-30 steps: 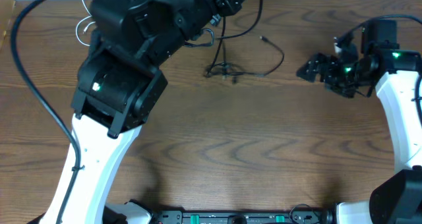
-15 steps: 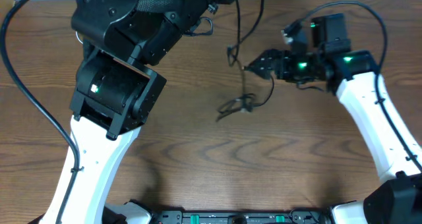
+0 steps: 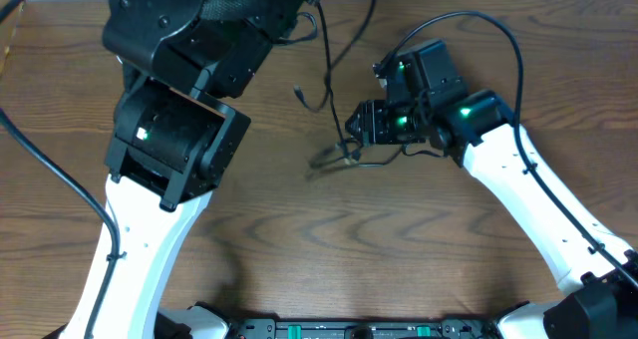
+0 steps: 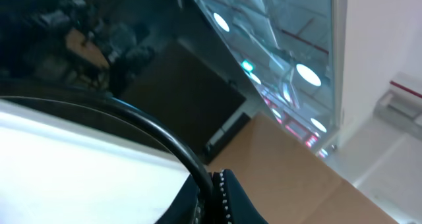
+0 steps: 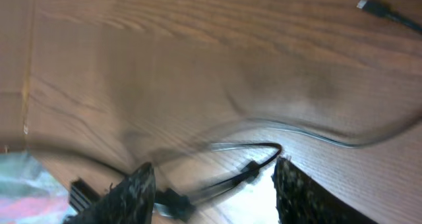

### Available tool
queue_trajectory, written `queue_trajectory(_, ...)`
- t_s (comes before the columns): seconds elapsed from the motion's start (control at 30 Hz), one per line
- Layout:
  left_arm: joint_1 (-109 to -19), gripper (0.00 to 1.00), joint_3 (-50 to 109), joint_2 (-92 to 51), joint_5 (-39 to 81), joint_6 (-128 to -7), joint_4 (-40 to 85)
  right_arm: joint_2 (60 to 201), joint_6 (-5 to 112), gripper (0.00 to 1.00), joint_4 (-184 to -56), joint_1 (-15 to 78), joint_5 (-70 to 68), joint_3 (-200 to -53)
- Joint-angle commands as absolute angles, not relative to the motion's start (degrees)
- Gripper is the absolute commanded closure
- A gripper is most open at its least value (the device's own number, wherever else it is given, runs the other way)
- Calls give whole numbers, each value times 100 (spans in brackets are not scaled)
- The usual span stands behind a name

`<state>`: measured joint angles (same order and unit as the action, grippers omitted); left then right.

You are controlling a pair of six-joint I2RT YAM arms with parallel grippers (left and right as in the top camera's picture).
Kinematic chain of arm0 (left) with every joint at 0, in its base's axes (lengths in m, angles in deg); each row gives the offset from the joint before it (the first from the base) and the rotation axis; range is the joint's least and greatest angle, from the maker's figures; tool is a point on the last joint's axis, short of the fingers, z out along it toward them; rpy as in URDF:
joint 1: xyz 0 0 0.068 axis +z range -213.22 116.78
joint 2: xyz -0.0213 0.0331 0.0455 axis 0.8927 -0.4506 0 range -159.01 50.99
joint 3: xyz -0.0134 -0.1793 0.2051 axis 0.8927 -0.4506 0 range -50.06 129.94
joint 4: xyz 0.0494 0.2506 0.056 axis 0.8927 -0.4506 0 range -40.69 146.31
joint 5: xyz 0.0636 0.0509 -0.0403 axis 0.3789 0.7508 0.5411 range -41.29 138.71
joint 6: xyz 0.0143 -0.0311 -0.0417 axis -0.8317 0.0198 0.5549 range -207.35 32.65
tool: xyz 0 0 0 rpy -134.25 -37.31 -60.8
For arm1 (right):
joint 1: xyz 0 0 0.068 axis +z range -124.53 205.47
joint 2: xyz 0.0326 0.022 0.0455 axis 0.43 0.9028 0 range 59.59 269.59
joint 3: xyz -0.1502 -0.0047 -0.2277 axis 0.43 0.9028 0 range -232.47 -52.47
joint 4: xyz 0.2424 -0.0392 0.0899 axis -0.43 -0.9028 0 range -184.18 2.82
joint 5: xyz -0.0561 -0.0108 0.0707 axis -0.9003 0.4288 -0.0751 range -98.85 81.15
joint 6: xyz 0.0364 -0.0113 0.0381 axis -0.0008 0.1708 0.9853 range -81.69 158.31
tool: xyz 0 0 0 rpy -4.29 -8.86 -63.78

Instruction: Untangle cables

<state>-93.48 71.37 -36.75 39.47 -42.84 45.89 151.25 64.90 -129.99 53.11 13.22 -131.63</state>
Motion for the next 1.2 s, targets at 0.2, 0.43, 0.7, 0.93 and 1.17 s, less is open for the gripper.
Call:
queue_trajectory(0.2, -9156, 93, 7198, -3415, 4194, -4334, 4871, 15293, 6918, 45, -11950, 5859, 1114, -12618)
queue_trajectory(0.43, -9151, 93, 7198, -3297, 4194, -4336, 4734, 15374, 6971, 42, -11436, 5833, 1016, -12612)
queue_trajectory(0.7, -9151, 93, 7198, -3258, 4197, -4352, 4482, 15372, 6992, 40, -11139, 5496, 998, -12620)
queue_trajectory(0.93, -9154, 93, 7198, -3258, 4234, -4382, 4220, 15372, 7923, 39, -11012, 5011, 989, -12618)
queue_trajectory(1.17, -9154, 93, 7198, -3258, 4232, -4380, 4133, 15374, 8208, 43, -10575, 4607, 1276, -12618)
